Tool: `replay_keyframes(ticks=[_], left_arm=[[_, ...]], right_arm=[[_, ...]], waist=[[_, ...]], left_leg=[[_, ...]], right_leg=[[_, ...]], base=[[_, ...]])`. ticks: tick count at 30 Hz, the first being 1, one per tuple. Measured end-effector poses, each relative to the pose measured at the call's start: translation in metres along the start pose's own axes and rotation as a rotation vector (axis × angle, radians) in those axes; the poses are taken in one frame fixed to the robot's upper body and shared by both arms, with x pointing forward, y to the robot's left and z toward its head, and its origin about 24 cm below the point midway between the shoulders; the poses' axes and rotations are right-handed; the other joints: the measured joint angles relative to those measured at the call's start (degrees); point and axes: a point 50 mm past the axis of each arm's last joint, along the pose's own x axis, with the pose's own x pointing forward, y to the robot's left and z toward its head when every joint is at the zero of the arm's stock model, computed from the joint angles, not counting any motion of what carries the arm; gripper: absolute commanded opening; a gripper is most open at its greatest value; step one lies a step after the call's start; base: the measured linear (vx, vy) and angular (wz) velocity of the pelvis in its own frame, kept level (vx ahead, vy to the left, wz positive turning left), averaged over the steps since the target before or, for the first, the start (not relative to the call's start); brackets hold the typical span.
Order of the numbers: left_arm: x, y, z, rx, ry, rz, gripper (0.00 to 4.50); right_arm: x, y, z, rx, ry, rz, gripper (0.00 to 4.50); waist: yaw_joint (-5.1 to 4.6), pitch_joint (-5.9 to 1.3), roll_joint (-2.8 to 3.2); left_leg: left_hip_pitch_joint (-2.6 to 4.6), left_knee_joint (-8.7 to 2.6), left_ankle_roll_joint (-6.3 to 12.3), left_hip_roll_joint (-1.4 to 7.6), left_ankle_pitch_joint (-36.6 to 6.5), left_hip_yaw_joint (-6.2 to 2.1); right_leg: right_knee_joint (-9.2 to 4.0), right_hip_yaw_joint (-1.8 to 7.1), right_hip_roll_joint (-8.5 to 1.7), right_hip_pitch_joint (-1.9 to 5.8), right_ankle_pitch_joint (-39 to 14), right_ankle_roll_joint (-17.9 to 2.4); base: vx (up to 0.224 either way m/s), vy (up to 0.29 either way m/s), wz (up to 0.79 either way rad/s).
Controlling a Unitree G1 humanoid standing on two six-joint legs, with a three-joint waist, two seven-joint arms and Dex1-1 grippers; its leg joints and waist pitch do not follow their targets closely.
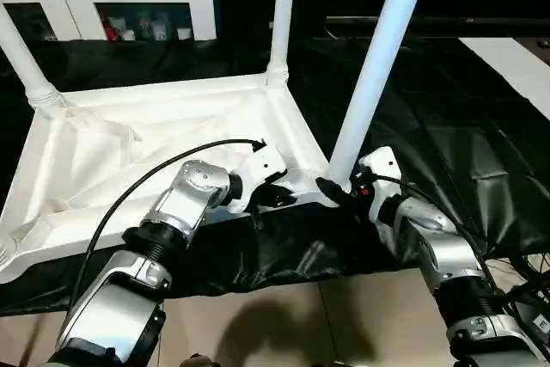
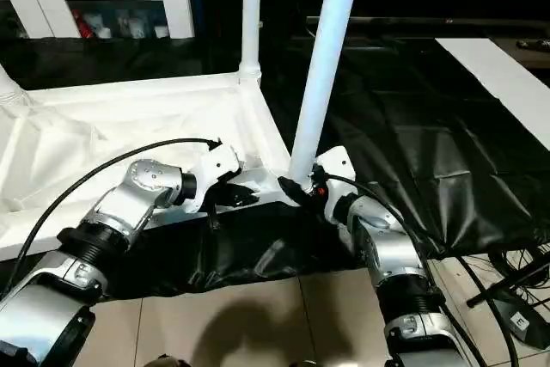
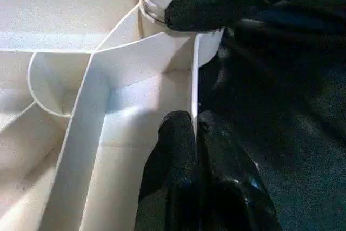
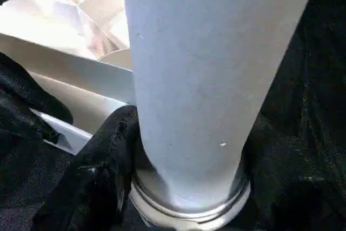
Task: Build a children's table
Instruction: Rotate leg to tighten
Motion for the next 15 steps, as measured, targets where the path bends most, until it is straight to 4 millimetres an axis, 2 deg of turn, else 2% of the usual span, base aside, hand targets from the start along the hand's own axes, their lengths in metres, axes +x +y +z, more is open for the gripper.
replay_keyframes(ticks=[2, 5, 7, 10, 15], left_arm=[[0.003, -0.001, 0.000, -0.007, -0.006, 0.038, 0.00], [0.007, -0.005, 0.001, -0.004, -0.016, 0.035, 0.00], [0.007, -0.006, 0.001, 0.001, -0.017, 0.019, 0.00], [0.005, -0.007, 0.001, 0.019, -0.019, -0.017, 0.00], [-0.001, -0.007, -0.001, 0.062, -0.013, -0.092, 0.00]], right_arm=[[0.010, 0.004, 0.002, 0.031, -0.016, -0.071, 3.28], [0.014, 0.006, 0.003, 0.017, -0.019, -0.112, 3.63], [0.013, 0.006, 0.002, -0.013, -0.018, -0.103, 3.63], [0.005, 0.004, 0.003, -0.070, -0.010, -0.030, 3.63], [-0.007, 0.003, 0.004, -0.137, 0.012, 0.110, 3.63]], waist=[[-0.47, -0.03, 0.05], [-0.36, -0.25, 0.43], [-0.32, -0.32, 0.55], [-0.14, -0.38, 0.67], [0.76, -0.43, 0.79]], left_leg=[[0.01, 0.00, -0.01, 0.00, 0.0, -0.02], [0.06, 0.01, -0.01, -0.09, 0.0, -0.02], [0.00, -0.03, 0.00, -0.14, 0.0, -0.02], [-0.06, -0.16, 0.00, -0.18, 0.0, -0.01], [-0.08, -0.24, 0.00, -0.12, 0.0, -0.01]], right_leg=[[-0.03, -0.01, 0.00, 0.00, 0.0, 0.0], [-0.08, 0.08, -0.03, 0.00, 0.0, 0.0], [-0.07, 0.08, -0.03, -0.02, 0.0, 0.0], [-0.08, 0.06, -0.01, -0.04, 0.0, 0.1], [-0.08, -0.01, 0.03, -0.07, -0.1, 0.2]], base=[[0.000, 0.000, 0.00], [0.000, 0.000, 0.00], [0.000, 0.000, 0.00], [0.000, 0.000, 0.00], [0.000, 0.000, 0.00]])
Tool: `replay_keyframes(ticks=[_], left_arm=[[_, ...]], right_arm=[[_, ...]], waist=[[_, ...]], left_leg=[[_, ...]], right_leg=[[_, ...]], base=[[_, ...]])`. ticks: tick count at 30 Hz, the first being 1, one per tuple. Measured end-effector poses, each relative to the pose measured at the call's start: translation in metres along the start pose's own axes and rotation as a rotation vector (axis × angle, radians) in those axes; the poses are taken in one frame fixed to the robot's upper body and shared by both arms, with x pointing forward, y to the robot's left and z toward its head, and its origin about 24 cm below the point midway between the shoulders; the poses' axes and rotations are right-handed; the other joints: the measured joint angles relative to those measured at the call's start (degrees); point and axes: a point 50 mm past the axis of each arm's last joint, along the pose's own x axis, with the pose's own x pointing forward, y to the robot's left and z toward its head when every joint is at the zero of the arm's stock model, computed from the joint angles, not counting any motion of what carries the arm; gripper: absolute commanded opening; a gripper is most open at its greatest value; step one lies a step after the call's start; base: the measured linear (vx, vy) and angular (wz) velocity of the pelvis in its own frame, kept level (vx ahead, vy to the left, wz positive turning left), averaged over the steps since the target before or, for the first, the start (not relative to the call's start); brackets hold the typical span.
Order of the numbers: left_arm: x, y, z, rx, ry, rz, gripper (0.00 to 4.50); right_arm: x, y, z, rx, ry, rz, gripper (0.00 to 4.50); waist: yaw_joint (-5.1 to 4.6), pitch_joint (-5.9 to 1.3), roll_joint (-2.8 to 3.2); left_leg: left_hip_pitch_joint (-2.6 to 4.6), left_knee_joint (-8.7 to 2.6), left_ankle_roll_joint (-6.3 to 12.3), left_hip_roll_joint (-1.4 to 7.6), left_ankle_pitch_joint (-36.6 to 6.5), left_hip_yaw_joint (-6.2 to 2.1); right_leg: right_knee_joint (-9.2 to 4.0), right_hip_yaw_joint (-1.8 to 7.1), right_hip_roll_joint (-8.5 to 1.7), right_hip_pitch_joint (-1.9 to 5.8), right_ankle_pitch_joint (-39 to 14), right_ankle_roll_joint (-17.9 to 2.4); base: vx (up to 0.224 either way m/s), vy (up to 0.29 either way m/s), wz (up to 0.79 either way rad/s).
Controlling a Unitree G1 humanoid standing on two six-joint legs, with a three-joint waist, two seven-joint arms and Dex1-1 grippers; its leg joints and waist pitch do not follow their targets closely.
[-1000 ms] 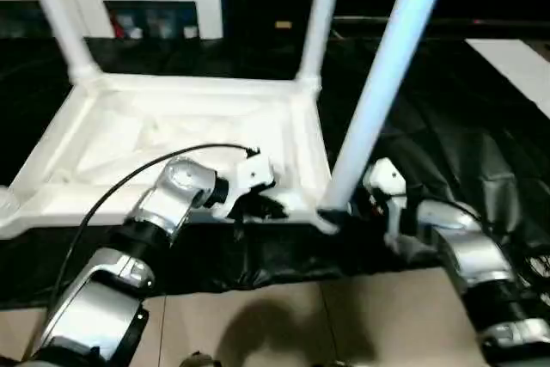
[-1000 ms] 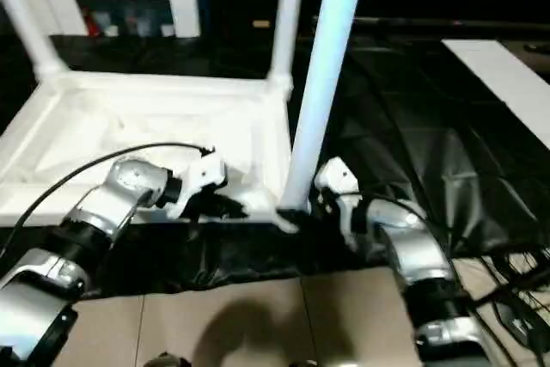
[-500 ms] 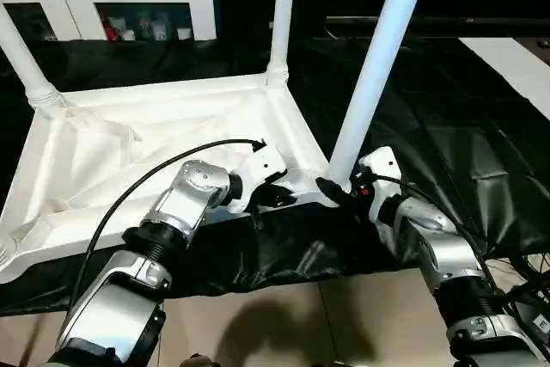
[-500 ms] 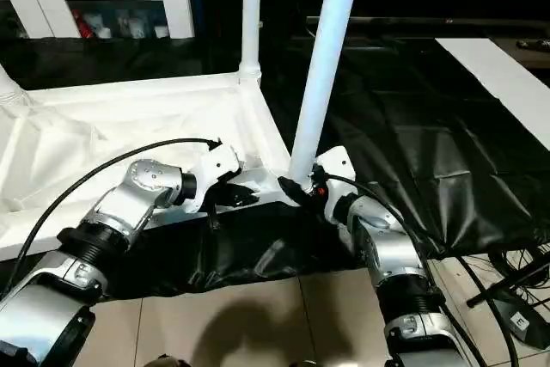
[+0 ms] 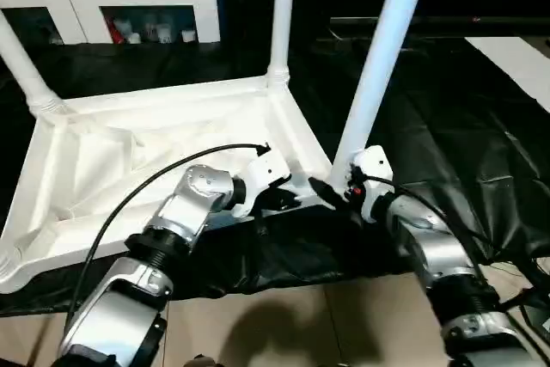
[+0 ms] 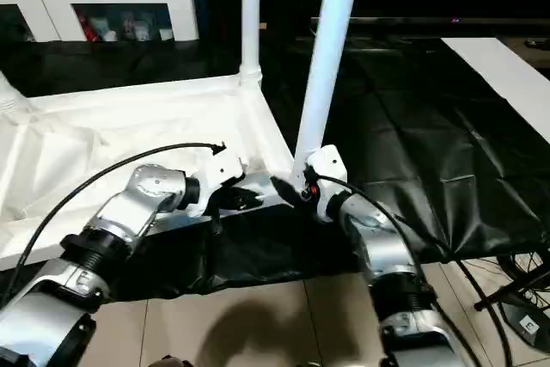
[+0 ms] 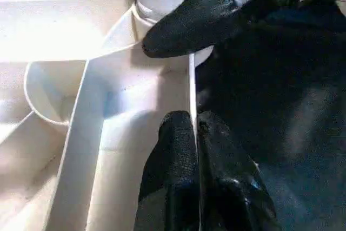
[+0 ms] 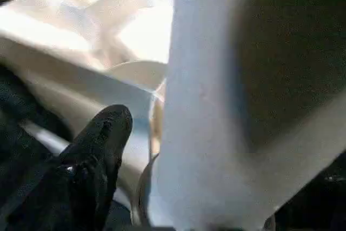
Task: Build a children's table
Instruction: Rotate leg to tighten
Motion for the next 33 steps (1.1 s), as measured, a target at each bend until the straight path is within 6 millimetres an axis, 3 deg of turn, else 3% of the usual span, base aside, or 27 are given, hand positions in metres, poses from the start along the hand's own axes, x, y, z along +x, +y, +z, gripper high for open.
replay_keyframes(ticks=[9, 15, 28, 33], left_arm=[[-0.014, -0.002, -0.007, 0.048, 0.015, -0.127, 0.00], [-0.019, -0.003, -0.009, 0.072, 0.033, -0.195, 0.00], [-0.021, -0.003, -0.011, 0.076, 0.045, -0.235, 0.00], [-0.021, -0.004, -0.012, 0.071, 0.048, -0.239, 0.00]], right_arm=[[-0.022, 0.001, 0.000, -0.091, 0.071, 0.279, 3.63], [-0.030, 0.002, 0.002, -0.089, 0.105, 0.390, 3.04], [-0.033, 0.006, 0.002, -0.077, 0.088, 0.426, 2.15], [-0.034, 0.009, 0.001, -0.054, 0.080, 0.426, 2.01]], waist=[[0.66, 0.00, -0.01], [1.20, -0.01, -0.04], [1.76, -0.14, -0.22], [1.80, -0.35, -0.44]], left_leg=[[-0.03, 0.16, 0.00, 0.01, 0.0, -0.01], [-0.03, 0.19, 0.01, 0.02, 0.0, 0.00], [0.03, 0.20, 0.01, 0.03, 0.0, 0.00], [0.06, 0.20, 0.01, 0.03, 0.0, -0.02]], right_leg=[[0.03, 0.02, -0.01, 0.05, 0.0, 0.0], [0.07, 0.02, -0.02, 0.07, 0.0, 0.0], [0.07, 0.02, -0.02, 0.12, 0.0, 0.0], [0.06, 0.02, -0.02, 0.17, 0.0, 0.0]], base=[[0.000, 0.000, 0.00], [0.000, 0.000, 0.00], [0.000, 0.000, 0.00], [0.000, 0.000, 0.00]])
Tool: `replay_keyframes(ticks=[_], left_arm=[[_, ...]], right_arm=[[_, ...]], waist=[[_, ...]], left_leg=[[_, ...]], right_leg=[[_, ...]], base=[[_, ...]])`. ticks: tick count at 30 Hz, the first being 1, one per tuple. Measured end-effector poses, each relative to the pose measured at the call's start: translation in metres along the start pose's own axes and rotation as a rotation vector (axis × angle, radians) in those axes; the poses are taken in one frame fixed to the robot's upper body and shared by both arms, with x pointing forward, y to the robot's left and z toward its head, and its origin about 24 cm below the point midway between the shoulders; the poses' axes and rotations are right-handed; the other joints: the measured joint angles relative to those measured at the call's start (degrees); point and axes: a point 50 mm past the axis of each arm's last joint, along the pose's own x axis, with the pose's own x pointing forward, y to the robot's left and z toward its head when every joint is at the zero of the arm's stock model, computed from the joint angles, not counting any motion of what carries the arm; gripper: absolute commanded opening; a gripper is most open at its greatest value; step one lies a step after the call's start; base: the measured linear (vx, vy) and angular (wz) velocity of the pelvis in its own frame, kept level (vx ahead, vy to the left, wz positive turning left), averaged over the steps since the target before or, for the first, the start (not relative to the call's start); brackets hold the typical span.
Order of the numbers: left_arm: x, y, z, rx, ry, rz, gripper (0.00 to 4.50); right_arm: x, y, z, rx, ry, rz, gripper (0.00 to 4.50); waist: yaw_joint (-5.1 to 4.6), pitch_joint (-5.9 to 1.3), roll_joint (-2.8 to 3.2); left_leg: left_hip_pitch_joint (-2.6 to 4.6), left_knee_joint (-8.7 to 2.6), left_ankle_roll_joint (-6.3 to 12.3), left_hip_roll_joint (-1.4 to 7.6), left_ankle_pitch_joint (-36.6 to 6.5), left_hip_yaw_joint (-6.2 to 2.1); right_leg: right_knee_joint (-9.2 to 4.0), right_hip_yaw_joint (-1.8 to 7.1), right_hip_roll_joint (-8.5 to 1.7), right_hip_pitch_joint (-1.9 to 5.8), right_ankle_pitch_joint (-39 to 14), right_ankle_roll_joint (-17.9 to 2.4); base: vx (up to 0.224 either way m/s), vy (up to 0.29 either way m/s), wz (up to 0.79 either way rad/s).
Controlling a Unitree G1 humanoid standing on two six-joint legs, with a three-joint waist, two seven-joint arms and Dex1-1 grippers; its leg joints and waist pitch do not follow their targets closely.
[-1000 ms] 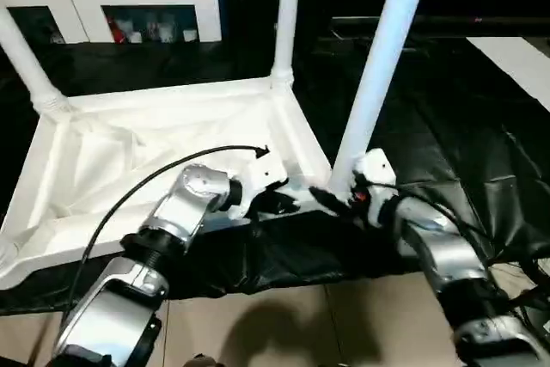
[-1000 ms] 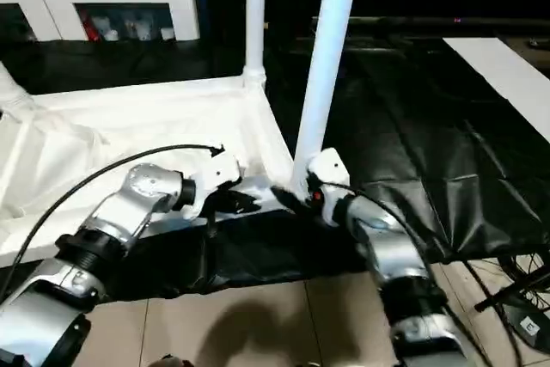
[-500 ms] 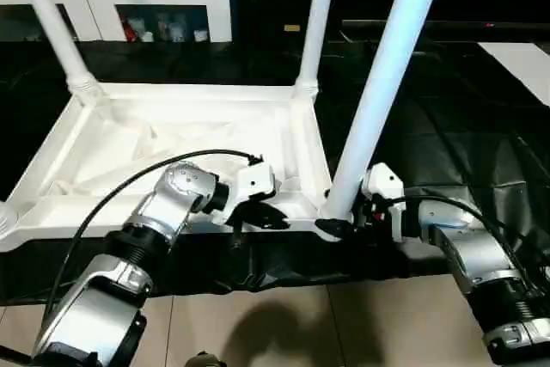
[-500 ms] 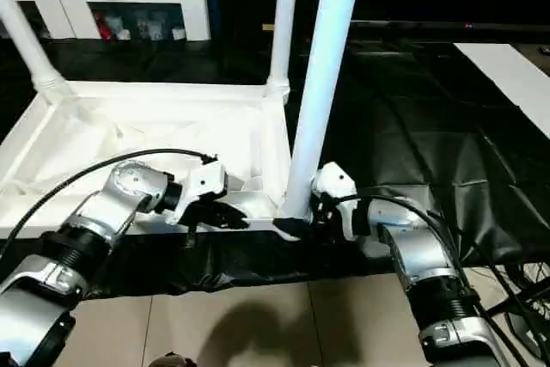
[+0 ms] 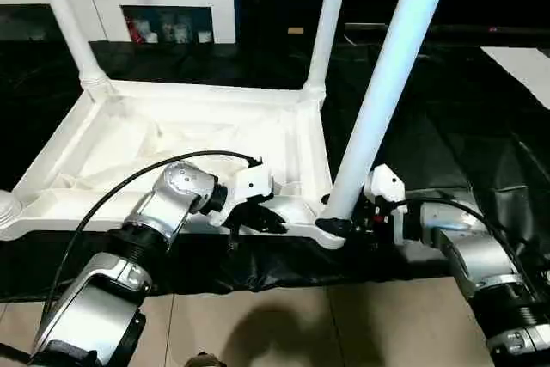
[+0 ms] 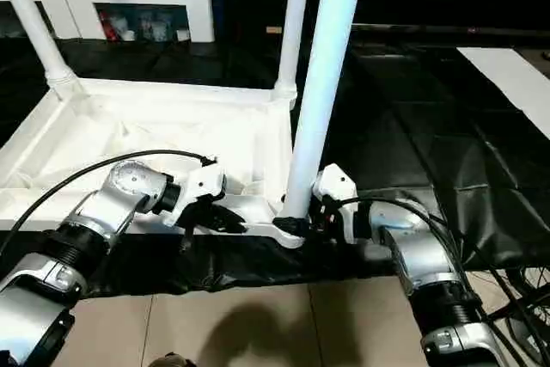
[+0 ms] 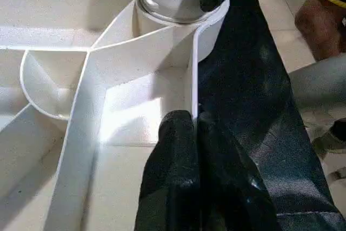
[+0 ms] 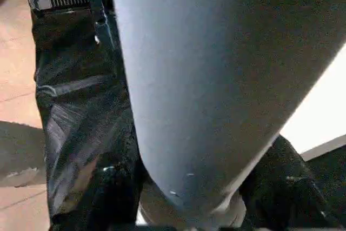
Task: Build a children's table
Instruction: Rotate leg to tighten
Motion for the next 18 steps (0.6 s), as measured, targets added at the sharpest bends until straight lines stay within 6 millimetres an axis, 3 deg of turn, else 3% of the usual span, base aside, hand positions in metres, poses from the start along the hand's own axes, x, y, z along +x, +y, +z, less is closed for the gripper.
replay_keyframes(ticks=[6, 13, 16, 18], left_arm=[[0.003, 0.005, -0.003, -0.053, -0.002, 0.092, 0.00], [0.026, 0.016, 0.006, -0.143, -0.029, 0.305, 0.00], [0.030, 0.018, 0.008, -0.152, -0.029, 0.343, 0.00], [0.031, 0.019, 0.009, -0.152, -0.028, 0.348, 0.00]], right_arm=[[0.010, -0.002, -0.005, 0.072, -0.059, -0.161, 1.97], [0.031, -0.025, -0.004, 0.209, -0.106, -0.552, 1.96], [0.037, -0.029, -0.002, 0.253, -0.113, -0.637, 1.96], [0.039, -0.030, -0.002, 0.275, -0.127, -0.660, 2.66]], waist=[[-0.40, -0.25, -0.19], [-2.17, -0.22, -0.19], [-2.92, -0.22, -0.18], [-3.04, -0.22, -0.19]], left_leg=[[0.31, -0.01, -0.01, -0.02, 0.0, -0.19], [0.37, -0.04, 0.00, -0.29, 0.0, -0.56], [0.31, -0.13, 0.00, -0.47, 0.0, -0.84], [0.32, -0.14, 0.01, -0.64, 0.0, -0.83]], right_leg=[[-0.05, 0.02, 0.00, 0.22, -0.2, 0.4], [-0.82, -0.14, -0.09, 0.25, -0.3, 0.4], [-1.21, -0.33, -0.11, 0.25, -0.3, 0.4], [-1.21, -0.23, -0.15, 0.26, -0.2, 0.4]], base=[[0.000, 0.000, 0.00], [0.000, 0.000, 0.00], [0.000, 0.000, 0.00], [0.000, 0.000, 0.00]])
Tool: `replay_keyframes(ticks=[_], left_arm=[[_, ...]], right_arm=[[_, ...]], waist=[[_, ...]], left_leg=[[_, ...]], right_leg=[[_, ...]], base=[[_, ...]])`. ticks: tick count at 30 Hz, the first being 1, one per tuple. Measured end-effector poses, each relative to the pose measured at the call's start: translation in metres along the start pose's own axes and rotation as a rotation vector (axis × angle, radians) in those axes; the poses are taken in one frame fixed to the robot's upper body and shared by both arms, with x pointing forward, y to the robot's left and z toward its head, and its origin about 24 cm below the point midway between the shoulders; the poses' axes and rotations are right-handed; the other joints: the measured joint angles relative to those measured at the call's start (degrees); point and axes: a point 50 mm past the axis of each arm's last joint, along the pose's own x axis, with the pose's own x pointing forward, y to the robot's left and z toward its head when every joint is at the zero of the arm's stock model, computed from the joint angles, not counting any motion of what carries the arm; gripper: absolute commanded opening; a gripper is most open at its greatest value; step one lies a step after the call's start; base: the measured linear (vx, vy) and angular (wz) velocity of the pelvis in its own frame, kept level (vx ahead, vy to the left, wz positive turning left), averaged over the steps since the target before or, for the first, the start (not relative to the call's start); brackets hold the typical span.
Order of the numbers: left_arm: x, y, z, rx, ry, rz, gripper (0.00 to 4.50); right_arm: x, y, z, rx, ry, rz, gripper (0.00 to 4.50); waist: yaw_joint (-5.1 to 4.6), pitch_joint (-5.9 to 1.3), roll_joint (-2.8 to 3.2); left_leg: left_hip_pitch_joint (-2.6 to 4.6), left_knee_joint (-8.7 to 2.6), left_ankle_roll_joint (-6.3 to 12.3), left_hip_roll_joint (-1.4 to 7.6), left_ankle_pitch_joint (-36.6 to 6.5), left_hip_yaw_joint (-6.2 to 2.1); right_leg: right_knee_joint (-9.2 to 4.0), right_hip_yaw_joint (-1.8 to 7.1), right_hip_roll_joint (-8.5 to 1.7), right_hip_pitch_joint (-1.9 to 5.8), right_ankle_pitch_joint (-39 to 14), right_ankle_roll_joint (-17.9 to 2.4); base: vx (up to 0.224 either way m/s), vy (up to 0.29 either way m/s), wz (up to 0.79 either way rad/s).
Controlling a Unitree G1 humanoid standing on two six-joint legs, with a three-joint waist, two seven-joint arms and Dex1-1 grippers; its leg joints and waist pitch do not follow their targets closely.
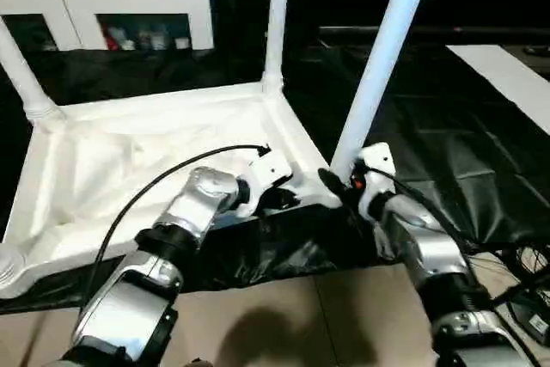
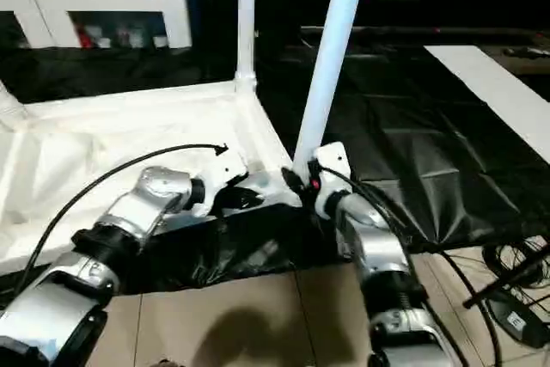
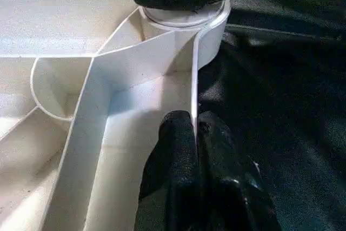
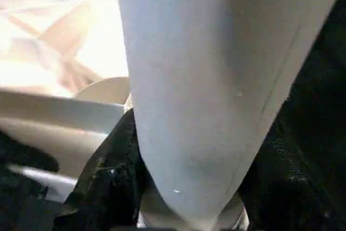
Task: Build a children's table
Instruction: Rotate leg to tighten
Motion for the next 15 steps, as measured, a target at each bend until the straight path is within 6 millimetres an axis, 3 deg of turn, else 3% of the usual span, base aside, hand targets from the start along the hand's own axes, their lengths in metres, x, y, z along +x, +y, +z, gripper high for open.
replay_keyframes(ticks=[9, 13, 15], left_arm=[[0.001, 0.002, 0.002, 0.049, -0.009, 0.023, 0.00], [0.003, 0.001, 0.004, 0.156, -0.023, 0.008, 0.00], [0.002, 0.004, 0.005, 0.188, -0.020, 0.025, 0.00]], right_arm=[[0.002, 0.003, 0.001, -0.001, -0.025, 0.001, 3.17], [-0.016, -0.008, -0.002, -0.067, -0.020, 0.008, 3.17], [-0.032, -0.014, -0.004, -0.117, -0.011, 0.044, 3.17]], waist=[[-0.09, 0.05, 0.09], [0.66, 0.10, 0.18], [1.52, 0.14, 0.22]], left_leg=[[-0.24, -0.09, 0.00, 0.01, 0.0, 0.06], [-0.38, -0.31, 0.01, -0.01, 0.0, 0.25], [-0.44, -0.35, 0.01, 0.00, 0.0, 0.28]], right_leg=[[0.03, 0.07, -0.01, -0.27, 0.0, -0.1], [0.07, 0.19, -0.01, -0.29, 0.2, 0.0], [0.08, 0.22, 0.00, -0.33, 0.6, 0.1]], base=[[0.000, 0.000, 0.00], [0.000, 0.000, 0.00], [0.000, 0.000, 0.00]])
